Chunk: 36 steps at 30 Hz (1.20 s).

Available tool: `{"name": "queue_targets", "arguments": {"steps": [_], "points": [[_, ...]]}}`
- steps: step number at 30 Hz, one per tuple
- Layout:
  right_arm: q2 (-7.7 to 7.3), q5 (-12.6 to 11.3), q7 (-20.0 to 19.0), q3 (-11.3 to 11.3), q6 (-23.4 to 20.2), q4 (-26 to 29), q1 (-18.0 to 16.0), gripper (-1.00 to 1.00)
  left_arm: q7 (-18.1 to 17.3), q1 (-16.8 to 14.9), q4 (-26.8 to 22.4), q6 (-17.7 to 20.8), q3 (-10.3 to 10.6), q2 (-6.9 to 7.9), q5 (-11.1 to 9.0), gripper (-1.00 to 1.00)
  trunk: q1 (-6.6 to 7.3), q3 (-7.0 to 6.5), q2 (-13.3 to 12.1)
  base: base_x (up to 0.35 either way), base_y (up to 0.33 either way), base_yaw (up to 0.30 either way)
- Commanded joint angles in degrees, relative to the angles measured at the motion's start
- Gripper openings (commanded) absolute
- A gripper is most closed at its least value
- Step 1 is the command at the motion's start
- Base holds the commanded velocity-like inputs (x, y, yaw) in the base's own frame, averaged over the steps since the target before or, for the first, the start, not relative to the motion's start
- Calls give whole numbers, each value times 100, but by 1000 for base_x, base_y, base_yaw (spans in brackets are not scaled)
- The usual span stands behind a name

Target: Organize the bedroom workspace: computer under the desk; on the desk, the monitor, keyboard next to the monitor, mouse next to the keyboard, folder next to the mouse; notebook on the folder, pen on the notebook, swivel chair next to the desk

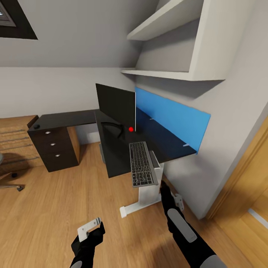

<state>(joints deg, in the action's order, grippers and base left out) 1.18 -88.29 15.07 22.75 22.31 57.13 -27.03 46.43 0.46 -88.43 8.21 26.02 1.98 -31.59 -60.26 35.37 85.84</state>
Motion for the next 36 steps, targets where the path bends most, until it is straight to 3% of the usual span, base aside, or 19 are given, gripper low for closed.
{"name": "queue_targets", "arguments": {"steps": [1,12,16,17,23,30,36], "points": [[-16,-62,12,11,-20,13,-5,100,32,-2,-10,31,11,3,-14,100,-23,23,44,0,0,0],[-45,-142,-27,15,-577,78,-4,100,31,-2,-7,31,8,4,-14,100,-264,220,486,0,0,0],[-47,-143,-91,18,-930,120,-4,100,26,-2,-7,31,8,4,-14,100,-264,220,486,0,0,0],[-47,-139,-219,18,-1186,132,-4,100,25,-2,-7,31,5,4,-14,100,-264,220,486,0,0,0],[-52,-139,-596,18,-1779,144,-4,100,25,-2,-7,31,-2,4,-14,100,-264,220,486,0,0,0],[-65,-106,-824,14,-1916,143,-3,100,25,-2,-7,31,-7,4,-14,100,-264,220,486,0,0,0],[-304,-56,-1154,32,-1917,128,4,100,30,-2,-7,31,0,4,-14,100,-352,292,646,0,0,0]]}}
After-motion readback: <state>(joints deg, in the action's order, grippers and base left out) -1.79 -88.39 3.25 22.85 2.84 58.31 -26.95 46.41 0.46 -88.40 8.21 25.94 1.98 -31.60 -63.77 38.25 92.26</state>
